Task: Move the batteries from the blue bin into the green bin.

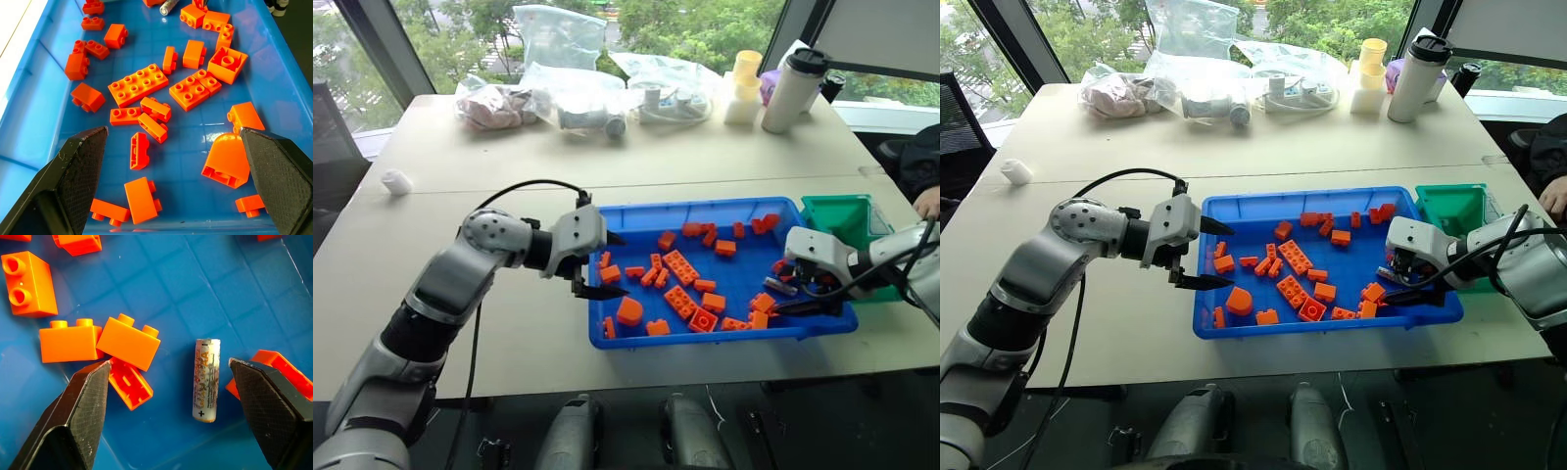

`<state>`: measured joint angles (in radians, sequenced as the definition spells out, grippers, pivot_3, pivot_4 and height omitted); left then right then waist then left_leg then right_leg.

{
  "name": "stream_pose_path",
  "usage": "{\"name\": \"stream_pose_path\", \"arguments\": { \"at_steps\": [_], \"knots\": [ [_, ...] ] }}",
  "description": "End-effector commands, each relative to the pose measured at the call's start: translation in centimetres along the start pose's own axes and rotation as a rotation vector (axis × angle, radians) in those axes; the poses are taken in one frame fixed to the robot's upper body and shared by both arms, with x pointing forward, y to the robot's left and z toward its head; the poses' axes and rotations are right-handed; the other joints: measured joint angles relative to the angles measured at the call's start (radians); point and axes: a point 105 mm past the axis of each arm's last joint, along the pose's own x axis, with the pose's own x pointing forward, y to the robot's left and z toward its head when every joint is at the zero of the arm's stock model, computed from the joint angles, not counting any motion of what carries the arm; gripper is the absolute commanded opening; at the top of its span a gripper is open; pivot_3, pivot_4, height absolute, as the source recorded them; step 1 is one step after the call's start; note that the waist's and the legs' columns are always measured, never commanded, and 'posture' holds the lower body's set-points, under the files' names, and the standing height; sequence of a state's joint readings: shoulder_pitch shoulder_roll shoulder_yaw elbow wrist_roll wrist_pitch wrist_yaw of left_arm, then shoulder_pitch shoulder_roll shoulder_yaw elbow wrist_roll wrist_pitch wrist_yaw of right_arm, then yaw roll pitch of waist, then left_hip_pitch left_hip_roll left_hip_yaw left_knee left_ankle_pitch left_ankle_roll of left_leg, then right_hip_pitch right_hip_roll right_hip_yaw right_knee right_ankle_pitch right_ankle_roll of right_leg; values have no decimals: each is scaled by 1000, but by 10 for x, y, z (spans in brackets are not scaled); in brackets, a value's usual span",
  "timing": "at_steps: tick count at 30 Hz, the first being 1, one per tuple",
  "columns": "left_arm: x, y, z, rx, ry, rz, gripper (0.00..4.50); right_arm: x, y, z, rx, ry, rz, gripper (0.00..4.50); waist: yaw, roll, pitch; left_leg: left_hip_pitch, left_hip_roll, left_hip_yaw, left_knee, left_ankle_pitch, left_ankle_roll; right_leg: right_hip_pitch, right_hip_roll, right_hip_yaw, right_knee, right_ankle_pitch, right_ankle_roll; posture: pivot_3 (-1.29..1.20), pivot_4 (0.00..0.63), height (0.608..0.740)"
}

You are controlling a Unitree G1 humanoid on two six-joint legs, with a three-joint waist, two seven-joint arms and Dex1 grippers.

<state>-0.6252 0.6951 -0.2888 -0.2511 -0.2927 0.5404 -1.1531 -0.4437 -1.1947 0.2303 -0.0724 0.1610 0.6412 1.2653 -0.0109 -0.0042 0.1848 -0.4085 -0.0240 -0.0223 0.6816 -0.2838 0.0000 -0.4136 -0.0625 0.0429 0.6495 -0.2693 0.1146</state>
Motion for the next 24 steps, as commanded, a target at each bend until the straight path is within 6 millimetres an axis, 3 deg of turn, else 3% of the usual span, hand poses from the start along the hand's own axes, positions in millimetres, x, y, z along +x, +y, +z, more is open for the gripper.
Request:
{"name": "stream_pose_path", "arguments": {
  "at_steps": [1, 3, 5, 7, 12, 19, 24],
  "knots": [
    [-2, 2, 9, 40, -15, 13, 4500, 0, -8, -1, -5, 21, -28, 3983, 1, 0, 0, 0, 0, 0, 0, 0, 0, 0, 0, 0, 0, 0, 0, 0, 150, 740],
    [-1, 3, 9, 43, -14, 16, 4500, 3, -10, -3, 2, 29, -23, 3983, 1, 0, 0, 0, 0, 0, 0, 0, 0, 0, 0, 0, 0, 0, 0, 0, 150, 740],
    [-1, 3, 9, 45, -12, 17, 4500, 6, -10, -5, -7, 49, -17, 3480, 2, 0, 0, 0, 0, 0, 0, 0, 0, 0, 0, 0, 0, 0, 0, 0, 150, 740],
    [-1, 2, 10, 46, -13, 17, 4500, 7, -10, -6, -13, 60, -13, 2692, 3, 0, 0, 0, 0, 0, 0, 0, 0, 0, 0, 0, 0, 0, 0, 0, 150, 740],
    [-1, 3, 11, 47, -15, 21, 4500, 10, -8, -3, -31, 60, -1, 44, 1, 0, 0, 0, 0, 0, 0, 0, 0, 0, 0, 0, 0, 0, 0, 0, 150, 740],
    [-1, 3, 11, 49, -19, 23, 4500, 0, -12, 13, -38, -21, -39, 6, 0, 0, 0, 0, 0, 0, 0, 0, 0, 0, 0, 0, 0, 0, 0, 0, 150, 740],
    [-2, 3, 15, 44, -40, 19, 4500, -39, -27, 34, 5, -151, -156, 6, 1, 0, 0, 0, 0, 0, 0, 0, 0, 0, 0, 0, 0, 0, 0, 0, 150, 740]
  ]
}}
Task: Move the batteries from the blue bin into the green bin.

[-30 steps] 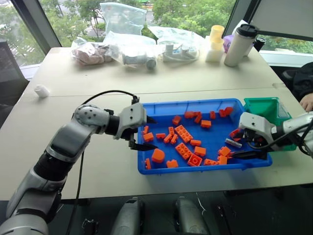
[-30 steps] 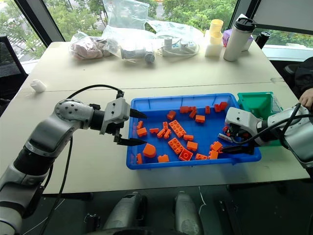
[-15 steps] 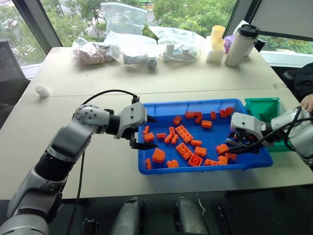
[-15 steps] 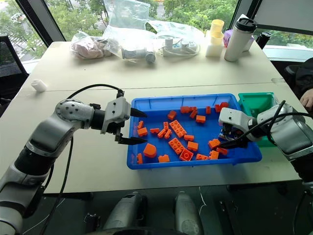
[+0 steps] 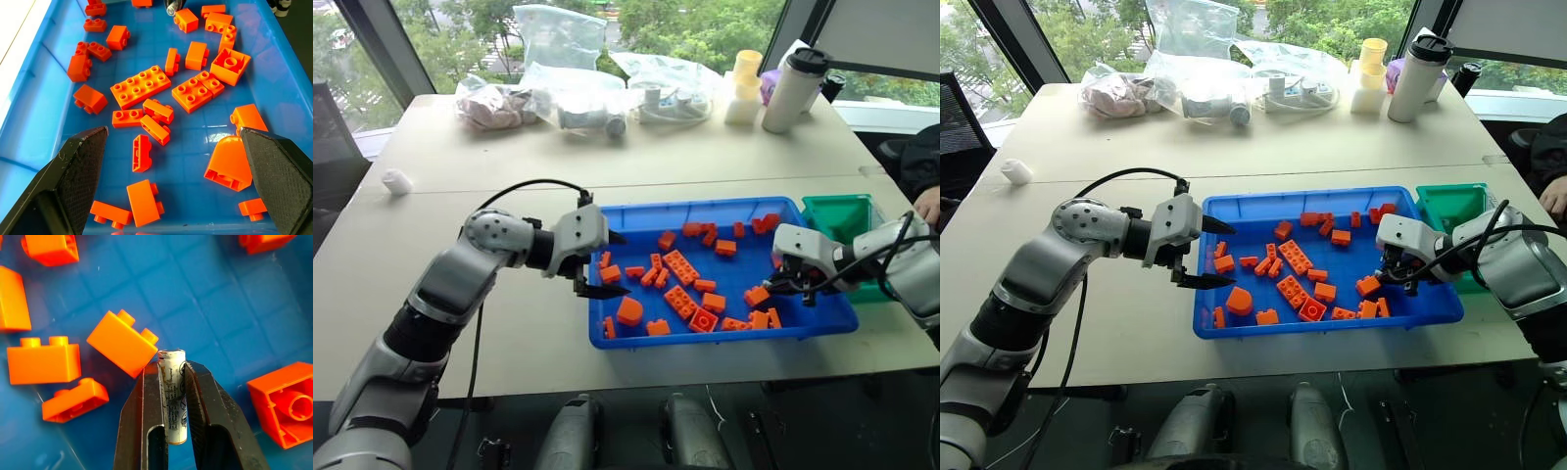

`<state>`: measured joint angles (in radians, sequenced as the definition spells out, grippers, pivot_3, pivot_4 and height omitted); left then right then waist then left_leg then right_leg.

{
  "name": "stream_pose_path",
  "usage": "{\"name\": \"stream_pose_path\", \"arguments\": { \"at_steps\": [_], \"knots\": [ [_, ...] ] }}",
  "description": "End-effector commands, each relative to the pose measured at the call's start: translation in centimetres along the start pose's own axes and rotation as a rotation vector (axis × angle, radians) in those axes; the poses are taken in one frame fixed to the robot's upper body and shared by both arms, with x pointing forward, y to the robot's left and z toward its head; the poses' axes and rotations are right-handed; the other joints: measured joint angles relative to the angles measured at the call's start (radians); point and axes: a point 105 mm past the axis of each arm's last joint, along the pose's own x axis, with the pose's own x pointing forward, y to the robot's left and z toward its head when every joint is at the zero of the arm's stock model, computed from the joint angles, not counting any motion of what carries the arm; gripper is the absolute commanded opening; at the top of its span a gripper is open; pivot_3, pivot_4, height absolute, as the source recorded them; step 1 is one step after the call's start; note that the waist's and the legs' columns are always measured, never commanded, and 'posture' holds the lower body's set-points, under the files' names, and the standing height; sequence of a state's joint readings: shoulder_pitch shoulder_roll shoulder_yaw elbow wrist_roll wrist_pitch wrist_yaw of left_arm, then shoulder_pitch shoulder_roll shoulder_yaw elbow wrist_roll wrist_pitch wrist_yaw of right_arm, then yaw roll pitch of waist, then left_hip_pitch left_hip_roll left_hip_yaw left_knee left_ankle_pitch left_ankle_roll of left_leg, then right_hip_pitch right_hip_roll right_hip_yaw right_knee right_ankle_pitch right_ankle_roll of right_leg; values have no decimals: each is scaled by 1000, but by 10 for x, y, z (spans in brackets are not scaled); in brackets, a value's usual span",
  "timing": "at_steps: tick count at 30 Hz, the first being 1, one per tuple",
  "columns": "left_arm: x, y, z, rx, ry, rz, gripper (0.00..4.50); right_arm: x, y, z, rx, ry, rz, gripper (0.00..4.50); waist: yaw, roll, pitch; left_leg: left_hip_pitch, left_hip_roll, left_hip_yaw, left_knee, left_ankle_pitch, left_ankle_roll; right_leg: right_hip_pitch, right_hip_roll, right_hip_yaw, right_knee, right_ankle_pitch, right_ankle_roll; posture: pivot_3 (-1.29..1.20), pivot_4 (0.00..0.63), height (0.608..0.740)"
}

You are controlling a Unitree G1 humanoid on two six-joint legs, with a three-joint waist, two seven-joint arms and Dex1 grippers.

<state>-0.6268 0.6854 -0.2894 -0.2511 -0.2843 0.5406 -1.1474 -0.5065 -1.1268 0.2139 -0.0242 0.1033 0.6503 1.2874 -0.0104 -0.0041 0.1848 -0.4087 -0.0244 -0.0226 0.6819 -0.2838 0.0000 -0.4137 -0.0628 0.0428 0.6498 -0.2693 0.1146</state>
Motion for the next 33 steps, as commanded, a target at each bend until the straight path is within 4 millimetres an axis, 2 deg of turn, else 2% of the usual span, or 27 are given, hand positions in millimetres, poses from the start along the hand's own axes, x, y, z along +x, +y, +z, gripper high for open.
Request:
{"name": "stream_pose_path", "arguments": {
  "at_steps": [1, 4, 7, 8, 11, 13, 18, 23, 26, 27, 30, 33],
  "knots": [
    [-4, 4, 17, 38, -57, 16, 4500, -47, -21, 31, 16, -158, -156, 6, 0, 0, 0, 0, 0, 0, 0, 0, 0, 0, 0, 0, 0, 0, 0, 0, 150, 740],
    [-5, 14, 37, 13, -176, 48, 4500, -80, -41, 37, 97, -261, -325, 6, 5, 0, 0, 0, 0, 0, 0, 0, 0, 0, 0, 0, 0, 0, 0, 0, 150, 740],
    [-2, 25, 53, 5, -271, 82, 4500, -104, -60, 23, 219, -304, -507, 6, 14, 0, 0, 0, 0, 0, 0, 0, 0, 0, -1, 0, 0, 0, 0, 0, 150, 740],
    [1, 27, 55, 9, -288, 88, 4500, -110, -66, 11, 270, -297, -570, 6, 16, 0, 0, 0, 0, 0, 0, 0, 0, 0, -1, 0, 0, 0, 0, 0, 150, 740],
    [9, 32, 58, 6, -314, 76, 4500, -115, -70, -17, 364, -250, -667, 6, 22, 0, 0, 0, 0, 0, 0, 0, 0, 0, -1, 0, 0, 0, 0, 0, 150, 740],
    [11, 33, 62, -1, -334, 62, 4500, -115, -72, -28, 397, -224, -710, 6, 22, 0, 0, 0, -1, 1, 0, 0, 0, 0, -1, 1, 0, 0, 0, 0, 150, 740],
    [16, 38, 64, 13, -344, 62, 4500, -109, -78, -42, 457, -216, -754, 6, 13, 1, 0, 0, 0, 2, 0, 0, 0, 0, 0, 1, 1, 0, 0, 0, 150, 740],
    [14, 43, 64, 15, -349, 79, 4500, -107, -83, -47, 458, -192, -772, 2543, 13, 1, -1, 0, 0, 2, 0, 0, 0, 0, 0, 1, 1, 0, 0, 0, 150, 740],
    [10, 44, 60, 14, -336, 96, 4500, -109, -88, -46, 462, -203, -798, 4229, 12, 1, -1, 0, 0, 2, 0, 0, 0, 0, 0, 1, 1, 0, 0, 0, 150, 740],
    [8, 44, 59, 13, -331, 101, 4500, -110, -89, -45, 457, -205, -799, 4452, 12, 1, -1, 0, 0, 2, 0, 0, 0, 0, 0, 1, 1, 0, 0, 0, 150, 740],
    [1, 43, 54, 11, -307, 121, 4500, -111, -88, -32, 421, -264, -763, 4452, 11, 1, -1, 0, 0, 2, 0, 0, 0, 0, 1, 1, 1, 0, 0, 0, 150, 740],
    [-12, 39, 50, 18, -272, 145, 4500, -110, -69, -7, 304, -374, -616, 4452, 4, 1, -1, 0, 0, 2, -1, 0, 0, 0, 1, 1, 0, 0, 0, 0, 150, 740]
  ]
}}
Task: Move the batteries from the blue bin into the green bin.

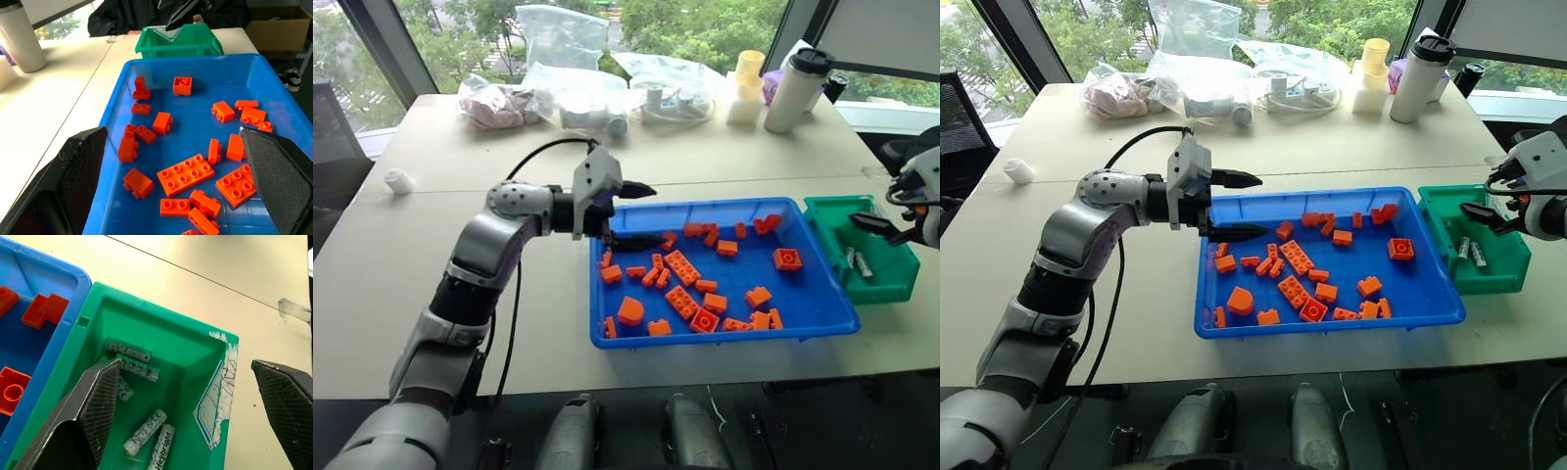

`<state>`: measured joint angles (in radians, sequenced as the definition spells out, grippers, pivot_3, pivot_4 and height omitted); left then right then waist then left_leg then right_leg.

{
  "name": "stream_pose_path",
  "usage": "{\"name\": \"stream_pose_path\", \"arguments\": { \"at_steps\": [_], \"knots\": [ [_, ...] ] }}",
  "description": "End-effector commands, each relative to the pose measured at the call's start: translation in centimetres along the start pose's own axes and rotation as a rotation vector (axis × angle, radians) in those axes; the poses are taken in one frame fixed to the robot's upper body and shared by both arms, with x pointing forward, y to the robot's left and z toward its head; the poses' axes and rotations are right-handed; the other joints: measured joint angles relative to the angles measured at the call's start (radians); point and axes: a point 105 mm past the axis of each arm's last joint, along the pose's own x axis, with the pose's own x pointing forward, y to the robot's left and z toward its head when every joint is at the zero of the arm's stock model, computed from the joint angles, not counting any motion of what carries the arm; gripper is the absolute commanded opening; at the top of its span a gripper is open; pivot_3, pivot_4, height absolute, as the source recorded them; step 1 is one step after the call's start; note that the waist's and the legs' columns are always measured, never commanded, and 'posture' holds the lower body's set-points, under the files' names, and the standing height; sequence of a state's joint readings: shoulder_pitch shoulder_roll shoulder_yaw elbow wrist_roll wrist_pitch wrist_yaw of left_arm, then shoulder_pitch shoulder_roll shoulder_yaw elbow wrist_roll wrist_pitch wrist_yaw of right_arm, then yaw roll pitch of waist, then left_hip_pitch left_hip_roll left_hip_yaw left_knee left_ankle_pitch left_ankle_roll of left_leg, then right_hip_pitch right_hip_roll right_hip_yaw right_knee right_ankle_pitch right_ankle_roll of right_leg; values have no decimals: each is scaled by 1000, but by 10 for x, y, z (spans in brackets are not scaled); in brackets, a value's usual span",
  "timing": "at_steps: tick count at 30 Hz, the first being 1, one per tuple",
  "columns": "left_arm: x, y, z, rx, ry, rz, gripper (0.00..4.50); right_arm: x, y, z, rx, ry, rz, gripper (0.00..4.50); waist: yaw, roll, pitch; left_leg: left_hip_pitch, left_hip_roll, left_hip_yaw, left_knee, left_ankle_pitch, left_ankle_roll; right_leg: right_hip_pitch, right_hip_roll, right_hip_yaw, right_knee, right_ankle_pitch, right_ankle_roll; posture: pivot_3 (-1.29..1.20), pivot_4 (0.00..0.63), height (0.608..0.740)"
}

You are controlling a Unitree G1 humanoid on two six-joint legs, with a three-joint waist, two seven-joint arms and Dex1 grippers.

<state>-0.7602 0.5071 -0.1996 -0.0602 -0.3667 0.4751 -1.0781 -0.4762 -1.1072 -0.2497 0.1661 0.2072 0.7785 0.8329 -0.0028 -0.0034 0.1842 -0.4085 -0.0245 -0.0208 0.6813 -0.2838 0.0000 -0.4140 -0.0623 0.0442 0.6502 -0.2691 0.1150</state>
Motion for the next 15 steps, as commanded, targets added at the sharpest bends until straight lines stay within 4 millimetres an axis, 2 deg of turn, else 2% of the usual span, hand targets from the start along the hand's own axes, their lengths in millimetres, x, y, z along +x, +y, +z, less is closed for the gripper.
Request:
{"name": "stream_pose_path", "arguments": {
  "at_steps": [1, 5, 9, 15],
  "knots": [
    [-22, -2, 13, 51, 2, 40, 4500, -24, 25, 34, -76, -183, 192, 4452, -5, 0, 0, 0, 0, 0, 0, 0, 0, 0, 0, 0, 0, 0, 0, 0, 150, 740],
    [-47, -10, 10, 35, 67, 72, 4500, -49, 42, 38, -35, -249, 344, 4452, -7, 0, 0, 0, 0, -1, -1, 0, 0, 0, 0, 0, 0, 0, 0, 0, 150, 740],
    [-83, -17, 6, -14, 157, 165, 4500, -75, 71, 13, 15, -210, 491, 4452, -5, -1, 0, 0, 1, -4, -1, 0, 0, 2, 0, -2, -1, 0, 0, 0, 150, 740],
    [-97, -26, -3, -136, 164, 275, 4500, -73, 83, 0, 103, -287, 436, 4452, -6, 0, 0, 4, 1, -4, 0, 0, 1, 7, -1, -2, -1, 0, 0, 0, 150, 740]
  ]
}}
